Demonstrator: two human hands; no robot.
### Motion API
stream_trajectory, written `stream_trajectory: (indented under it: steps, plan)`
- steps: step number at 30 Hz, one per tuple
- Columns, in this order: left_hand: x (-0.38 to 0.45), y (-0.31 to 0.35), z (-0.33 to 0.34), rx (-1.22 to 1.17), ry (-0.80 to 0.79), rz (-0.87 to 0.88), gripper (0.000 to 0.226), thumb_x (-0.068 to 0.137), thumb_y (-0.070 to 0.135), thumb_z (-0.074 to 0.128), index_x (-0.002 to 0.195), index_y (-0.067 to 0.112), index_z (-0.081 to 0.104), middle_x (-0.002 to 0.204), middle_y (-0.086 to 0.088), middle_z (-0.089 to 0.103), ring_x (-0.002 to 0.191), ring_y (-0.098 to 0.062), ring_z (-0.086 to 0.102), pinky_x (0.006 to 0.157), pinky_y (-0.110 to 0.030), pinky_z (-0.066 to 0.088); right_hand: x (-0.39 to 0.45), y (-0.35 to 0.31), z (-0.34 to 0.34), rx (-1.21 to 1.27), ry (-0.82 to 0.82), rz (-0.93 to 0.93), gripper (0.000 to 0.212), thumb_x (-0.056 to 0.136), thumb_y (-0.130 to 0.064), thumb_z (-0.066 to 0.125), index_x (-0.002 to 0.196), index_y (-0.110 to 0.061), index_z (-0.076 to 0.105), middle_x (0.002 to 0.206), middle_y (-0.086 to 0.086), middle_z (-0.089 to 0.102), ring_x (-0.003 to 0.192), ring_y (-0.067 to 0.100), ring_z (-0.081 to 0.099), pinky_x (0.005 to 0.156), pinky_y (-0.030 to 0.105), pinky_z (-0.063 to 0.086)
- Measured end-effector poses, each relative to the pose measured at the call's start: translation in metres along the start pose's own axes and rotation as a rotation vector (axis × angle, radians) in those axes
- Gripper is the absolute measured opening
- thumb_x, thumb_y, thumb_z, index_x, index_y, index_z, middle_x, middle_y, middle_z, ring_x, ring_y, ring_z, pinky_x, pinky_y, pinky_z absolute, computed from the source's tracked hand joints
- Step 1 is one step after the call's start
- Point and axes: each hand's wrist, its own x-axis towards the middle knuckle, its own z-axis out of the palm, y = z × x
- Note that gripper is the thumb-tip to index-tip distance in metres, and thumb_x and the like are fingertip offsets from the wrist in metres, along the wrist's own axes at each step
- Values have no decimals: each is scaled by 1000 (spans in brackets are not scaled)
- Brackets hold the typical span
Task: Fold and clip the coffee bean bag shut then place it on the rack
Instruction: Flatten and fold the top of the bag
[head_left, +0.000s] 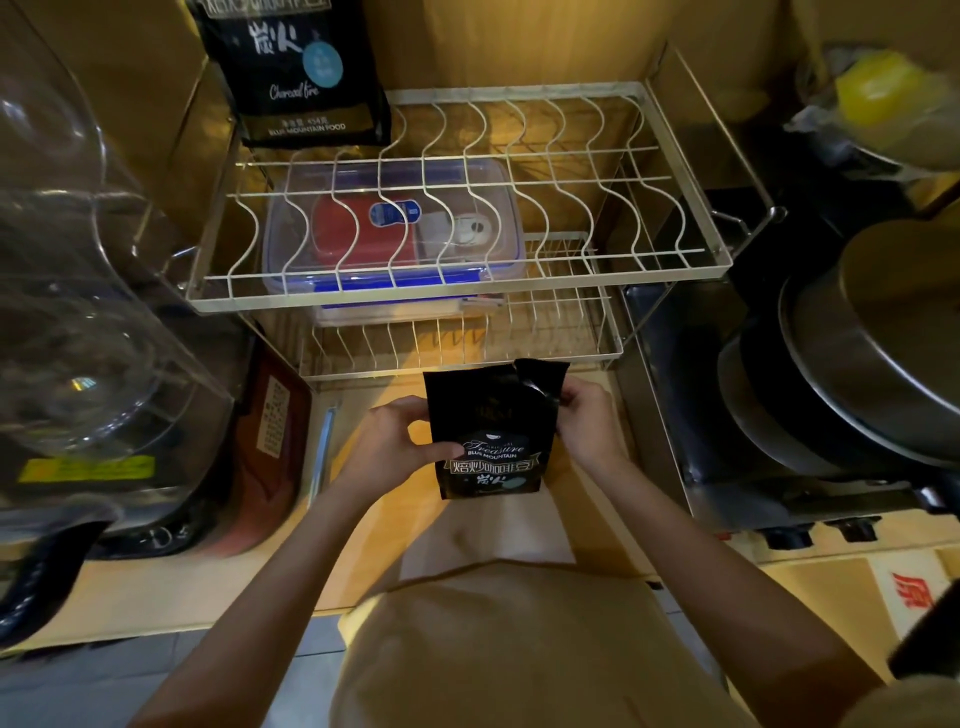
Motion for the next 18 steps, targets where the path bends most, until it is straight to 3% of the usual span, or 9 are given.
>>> stream_trajectory:
  steps: [3, 6, 9, 11, 14, 16, 18]
  plan:
    - [3, -2, -5, 10, -21, -14, 41, 62, 29, 81, 96, 10, 68, 99, -4, 72, 91, -10, 63, 83, -35, 52, 0, -5, -4, 22, -82, -9, 12, 80, 5, 59, 91, 8, 64, 96, 34, 65, 93, 48, 58, 83, 57, 49]
    - [2, -6, -10, -31, -24, -33, 43, 58, 28, 83, 86, 4, 62, 82, 2, 69, 78, 1, 61, 71, -34, 54, -6, -18, -10, 320, -262, 111, 42, 82, 12, 43, 107, -17, 61, 112, 13, 62, 100, 20, 61, 80, 26, 52]
    - [2, -3, -12, -300, -34, -90, 61, 57, 21, 83, 105, 12, 46, 105, 3, 63, 97, -9, 61, 82, -41, 55, -11, -22, -21, 672, -439, 224, 60, 68, 3, 37, 127, -2, 43, 118, 10, 54, 106, 18, 53, 86, 27, 42]
    - [3, -1, -10, -368, -37, -68, 62, 62, 20, 81, 114, 28, 48, 110, 9, 64, 103, -11, 59, 86, -38, 51, -14, -24, -26, 671, -499, 196, 57, 69, -6, 49, 126, -4, 44, 114, 6, 57, 106, 17, 54, 89, 28, 42]
    - [5, 7, -4, -488, -19, -58, 24, 67, 19, 75, 87, 31, 68, 84, 16, 73, 87, -3, 64, 76, -24, 51, -13, -23, -24, 520, -434, 118, 49, 73, 1, 66, 117, -15, 53, 111, 0, 63, 105, 11, 60, 92, 24, 48]
    - [3, 12, 2, -596, 5, -86, 12, 71, 18, 69, 77, 28, 71, 75, 16, 74, 76, 0, 66, 65, -13, 51, -11, -22, -21, 421, -365, 57, 39, 73, -2, 69, 107, -19, 61, 105, -4, 67, 98, 3, 63, 81, 17, 52]
    - [1, 14, 6, -672, 30, -131, 8, 70, 27, 66, 75, 24, 71, 72, 12, 74, 74, -3, 67, 65, -15, 52, -8, -20, -19, 386, -330, 26, 26, 72, -5, 71, 94, -19, 68, 93, -9, 72, 89, 2, 66, 72, 14, 52]
